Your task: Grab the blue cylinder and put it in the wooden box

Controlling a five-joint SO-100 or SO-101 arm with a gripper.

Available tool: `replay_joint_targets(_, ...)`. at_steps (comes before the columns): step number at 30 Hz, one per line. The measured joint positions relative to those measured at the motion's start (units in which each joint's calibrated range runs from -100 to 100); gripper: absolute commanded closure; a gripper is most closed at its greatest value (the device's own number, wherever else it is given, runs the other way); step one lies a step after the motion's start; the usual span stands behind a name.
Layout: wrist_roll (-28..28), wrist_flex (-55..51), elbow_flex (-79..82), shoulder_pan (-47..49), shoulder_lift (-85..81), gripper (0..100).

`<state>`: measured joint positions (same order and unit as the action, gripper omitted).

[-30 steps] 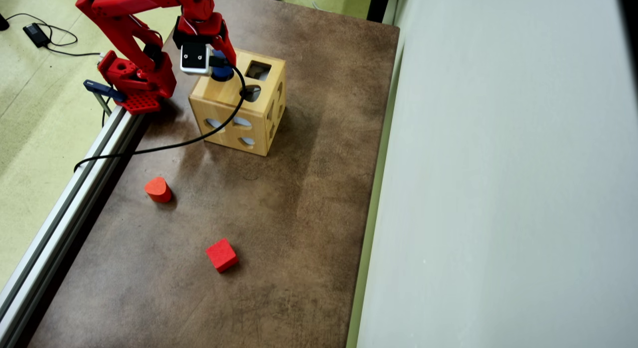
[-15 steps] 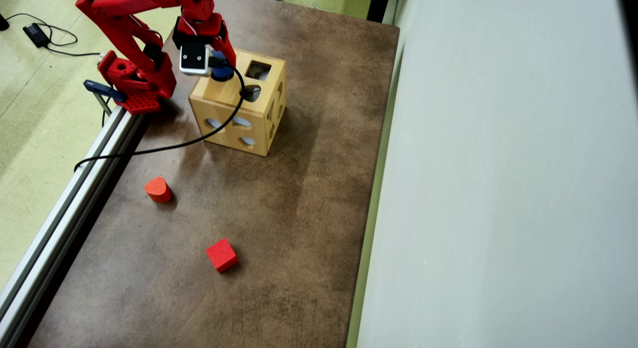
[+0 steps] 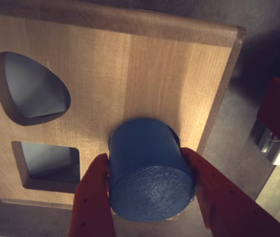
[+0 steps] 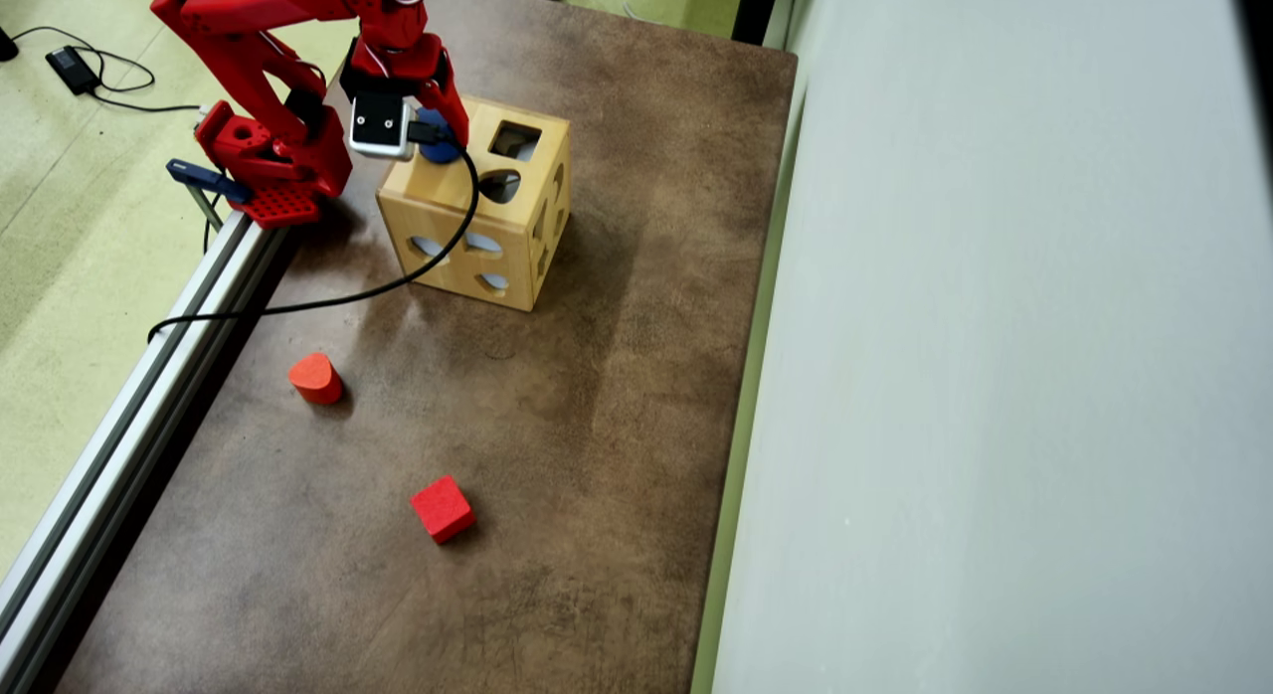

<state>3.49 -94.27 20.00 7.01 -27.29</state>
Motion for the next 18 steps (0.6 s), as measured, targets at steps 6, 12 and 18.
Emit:
replay_joint_targets(6,0.0,0.0,0.0,0.6,0.0,85)
replay_joint_targets(12,0.0,0.0,0.0,0.7,0.0,81)
replay_joint_targets(18,0.0,0.0,0.0,0.7,0.0,74)
